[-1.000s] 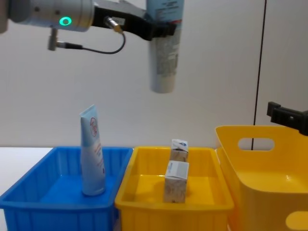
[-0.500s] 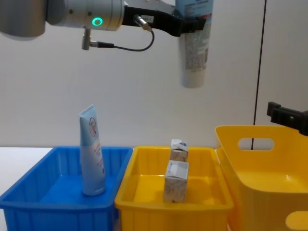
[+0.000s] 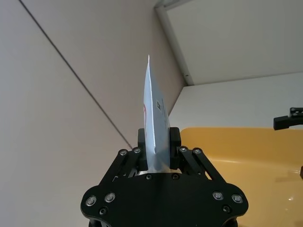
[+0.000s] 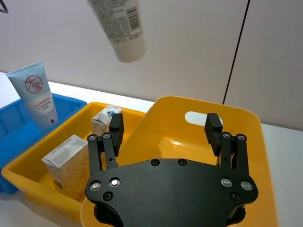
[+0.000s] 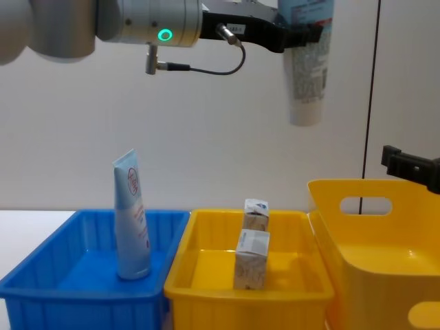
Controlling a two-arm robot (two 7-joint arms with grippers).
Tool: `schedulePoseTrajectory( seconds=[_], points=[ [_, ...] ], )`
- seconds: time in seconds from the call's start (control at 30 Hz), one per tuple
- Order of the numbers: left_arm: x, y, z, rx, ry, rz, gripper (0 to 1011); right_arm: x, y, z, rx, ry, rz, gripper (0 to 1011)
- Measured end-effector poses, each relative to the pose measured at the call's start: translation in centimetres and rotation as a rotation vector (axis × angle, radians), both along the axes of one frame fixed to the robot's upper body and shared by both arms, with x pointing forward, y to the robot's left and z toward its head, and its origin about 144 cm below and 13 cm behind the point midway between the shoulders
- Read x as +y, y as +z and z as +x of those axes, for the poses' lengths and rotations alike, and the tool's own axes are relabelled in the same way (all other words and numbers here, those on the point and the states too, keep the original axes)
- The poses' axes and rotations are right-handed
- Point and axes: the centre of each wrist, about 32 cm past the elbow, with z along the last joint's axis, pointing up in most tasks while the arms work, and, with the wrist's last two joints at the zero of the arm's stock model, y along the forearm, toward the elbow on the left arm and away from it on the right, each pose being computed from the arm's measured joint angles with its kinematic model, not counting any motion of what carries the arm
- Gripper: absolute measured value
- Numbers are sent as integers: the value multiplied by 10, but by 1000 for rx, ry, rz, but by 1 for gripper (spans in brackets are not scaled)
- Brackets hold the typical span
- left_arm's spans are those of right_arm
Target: Bimanual collaborative sorting of washing and personal care products
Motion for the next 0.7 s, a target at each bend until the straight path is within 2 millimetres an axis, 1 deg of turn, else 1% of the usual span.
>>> schedulePoseTrajectory(
  seconds=[0.23,0.37,0.47,0.7],
  points=[
    [-11,-5,14,23,-53,-6,239,0,0,0,0,0,0,1002],
    [-18,-8,25,45,-81,-9,239,0,0,0,0,0,0,1002],
    [-28,-14,37,72,-115,-14,239,0,0,0,0,0,0,1002],
    [-38,-20,47,96,-152,-16,239,0,0,0,0,0,0,1002]
  ],
)
